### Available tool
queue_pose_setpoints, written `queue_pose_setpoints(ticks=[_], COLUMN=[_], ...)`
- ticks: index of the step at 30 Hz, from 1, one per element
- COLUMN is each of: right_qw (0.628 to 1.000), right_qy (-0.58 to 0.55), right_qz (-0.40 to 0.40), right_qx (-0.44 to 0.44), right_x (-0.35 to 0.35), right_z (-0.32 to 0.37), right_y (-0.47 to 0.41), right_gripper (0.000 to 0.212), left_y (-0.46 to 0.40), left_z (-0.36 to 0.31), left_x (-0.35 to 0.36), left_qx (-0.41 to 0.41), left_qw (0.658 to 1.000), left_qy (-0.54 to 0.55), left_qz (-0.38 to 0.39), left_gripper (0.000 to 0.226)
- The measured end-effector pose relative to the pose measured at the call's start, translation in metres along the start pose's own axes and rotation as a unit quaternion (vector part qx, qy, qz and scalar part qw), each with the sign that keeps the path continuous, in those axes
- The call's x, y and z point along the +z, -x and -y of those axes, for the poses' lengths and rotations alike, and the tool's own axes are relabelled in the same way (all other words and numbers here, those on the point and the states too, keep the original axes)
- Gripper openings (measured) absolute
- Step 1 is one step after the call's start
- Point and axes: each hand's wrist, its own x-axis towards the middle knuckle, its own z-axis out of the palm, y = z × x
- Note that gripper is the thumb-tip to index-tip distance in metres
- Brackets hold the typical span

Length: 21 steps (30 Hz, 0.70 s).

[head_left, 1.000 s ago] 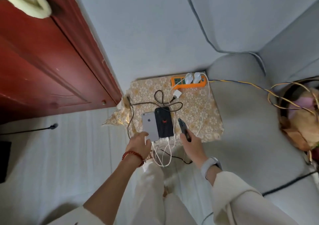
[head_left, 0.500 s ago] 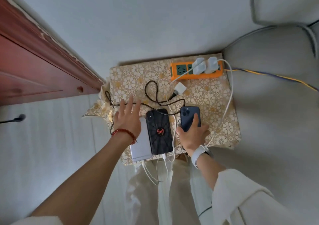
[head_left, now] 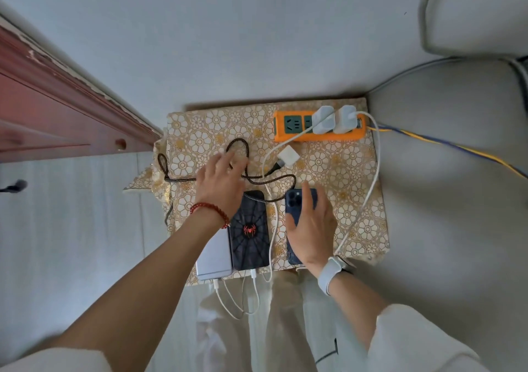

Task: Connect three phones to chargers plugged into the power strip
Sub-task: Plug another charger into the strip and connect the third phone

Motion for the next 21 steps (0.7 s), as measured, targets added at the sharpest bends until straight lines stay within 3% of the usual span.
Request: queue_pose_setpoints(ticks=[4,8,12,16,21], right_qw=[0.988,0.984,0.979,0.963,0.901], right_qy=[-0.007,-0.060,-0.103,-0.146,-0.071], right_qz=[0.042,0.061,0.032,-0.037,-0.215], right_qx=[-0.146,-0.156,-0.175,-0.224,-0.369], right_x=[-0.016,-0.027,-0.036,-0.052,-0.087], right_z=[0.005,0.006,0.005,0.014,0.045], right_y=[-0.032,-0.044,-0.039,-0.024,-0.037], right_gripper=[0.054,0.038,0.030,0.028,0.035], left_y=[-0.012,-0.014,-0.005,0.007,0.016], left_z=[-0.006,0.001,0.003,0.004,0.000], left_x=[0.009,0.005,-0.014,-0.035,-0.061], left_qx=[0.023,0.036,0.066,0.035,0.027], left_qw=[0.998,0.997,0.995,0.991,0.977], left_qy=[-0.049,-0.062,-0.028,0.050,0.166], left_qz=[0.024,0.018,-0.071,-0.117,-0.134], left_gripper=[0.028,0.018,0.013,0.007,0.010])
